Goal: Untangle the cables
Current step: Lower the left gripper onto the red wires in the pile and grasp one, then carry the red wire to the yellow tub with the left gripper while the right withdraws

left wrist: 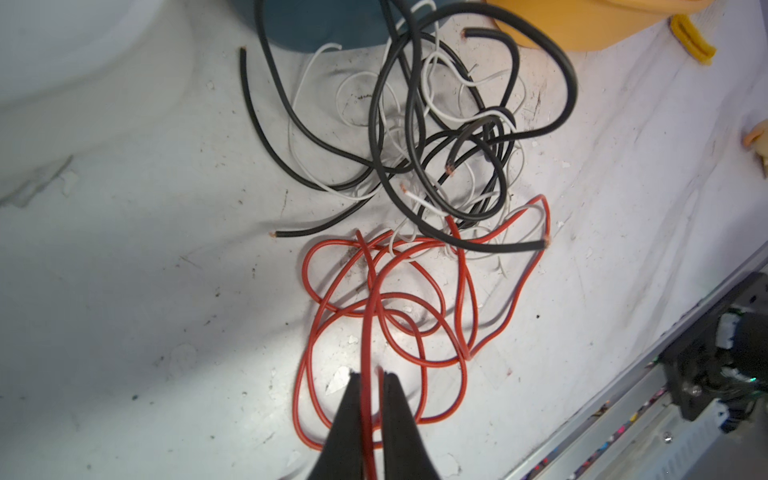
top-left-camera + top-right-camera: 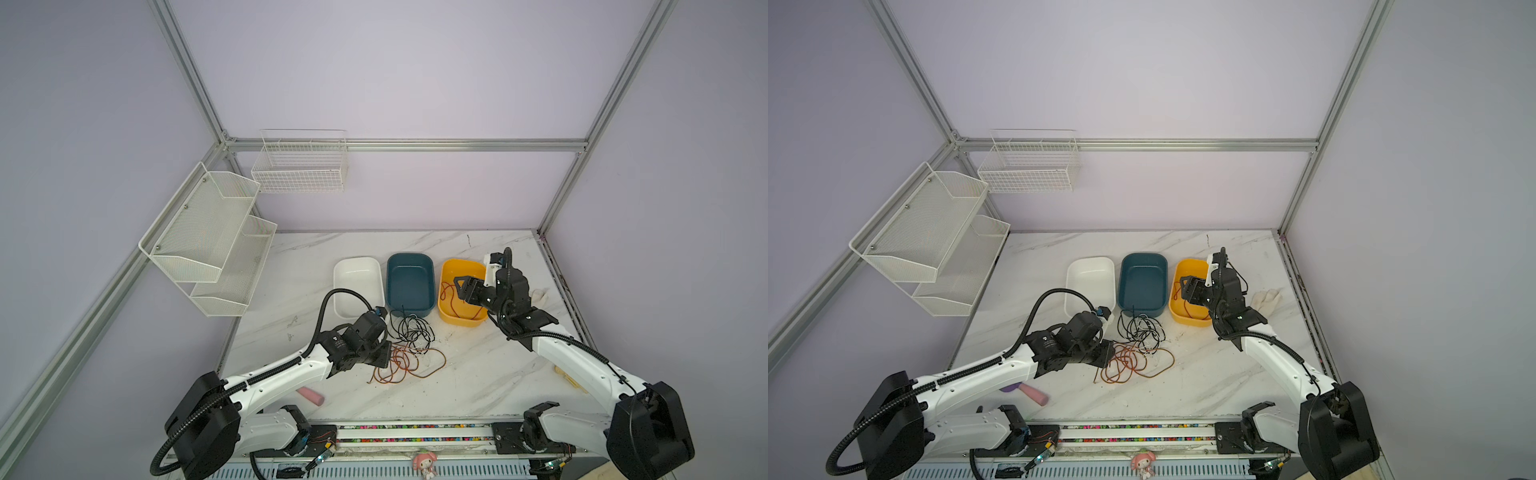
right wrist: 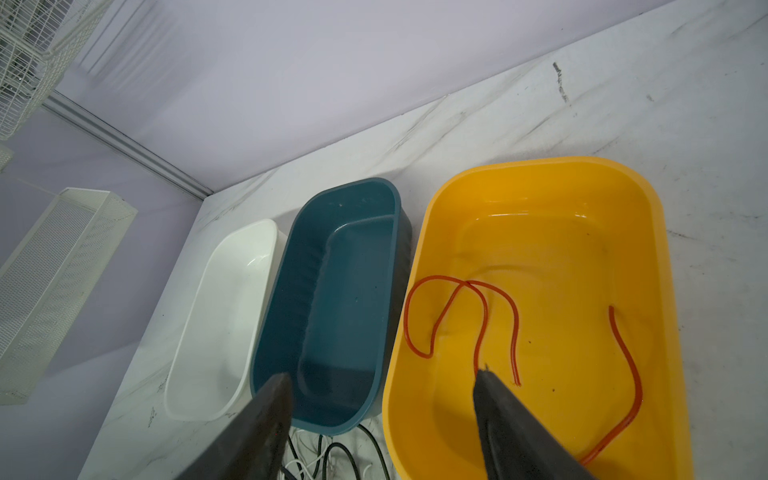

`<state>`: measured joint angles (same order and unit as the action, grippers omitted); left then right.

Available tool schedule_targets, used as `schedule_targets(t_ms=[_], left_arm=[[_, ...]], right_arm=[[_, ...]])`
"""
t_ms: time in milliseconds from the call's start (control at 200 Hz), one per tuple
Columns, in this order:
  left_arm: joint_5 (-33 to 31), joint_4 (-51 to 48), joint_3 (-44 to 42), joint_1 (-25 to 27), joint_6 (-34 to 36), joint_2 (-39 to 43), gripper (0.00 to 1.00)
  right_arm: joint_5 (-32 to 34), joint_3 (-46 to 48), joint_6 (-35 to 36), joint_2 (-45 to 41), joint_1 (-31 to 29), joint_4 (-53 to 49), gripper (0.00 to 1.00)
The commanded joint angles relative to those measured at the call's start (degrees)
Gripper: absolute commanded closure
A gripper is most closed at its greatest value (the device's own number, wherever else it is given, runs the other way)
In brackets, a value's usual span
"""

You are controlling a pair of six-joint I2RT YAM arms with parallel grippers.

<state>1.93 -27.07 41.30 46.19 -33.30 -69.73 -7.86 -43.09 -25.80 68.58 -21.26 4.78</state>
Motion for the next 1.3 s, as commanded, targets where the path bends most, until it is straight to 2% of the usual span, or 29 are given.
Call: schedule_targets(t_ms=[0,465,715,1080,1220,1295], left_arm=[[-0.36,1.04,1.96,0.34,0.99,1.02,0.95],[-2.5,-4.95,9.24,1.96,1.52,8.26,0.99],[-4.39,-9.84,15.44,3.2,3.15,10.63,1.0],[-3.74,-17.6,30.06,5.92,5.93,11.21,1.0],[-4.74,-19.97,35.11,7.41,7.08,10.55,1.0],[-5.31,-20.94,37.43,7.85,7.76,10.32,1.0]], right_arm=[[-1.43,0.4,0.74,-0.42,0.24,1.55,0.28],[-10.23,3.17,0.98,-0.39,-1.87,6.81,0.28],[-9.95,3.75,2.5,-0.83,-5.49,8.6,0.28],[-10.61,5.71,3.93,-0.58,-11.41,12.53,0.28],[-8.17,7.02,4.02,-1.66,-11.97,12.07,0.28],[-4.57,7.25,4.17,-3.37,-11.97,10.66,0.29]])
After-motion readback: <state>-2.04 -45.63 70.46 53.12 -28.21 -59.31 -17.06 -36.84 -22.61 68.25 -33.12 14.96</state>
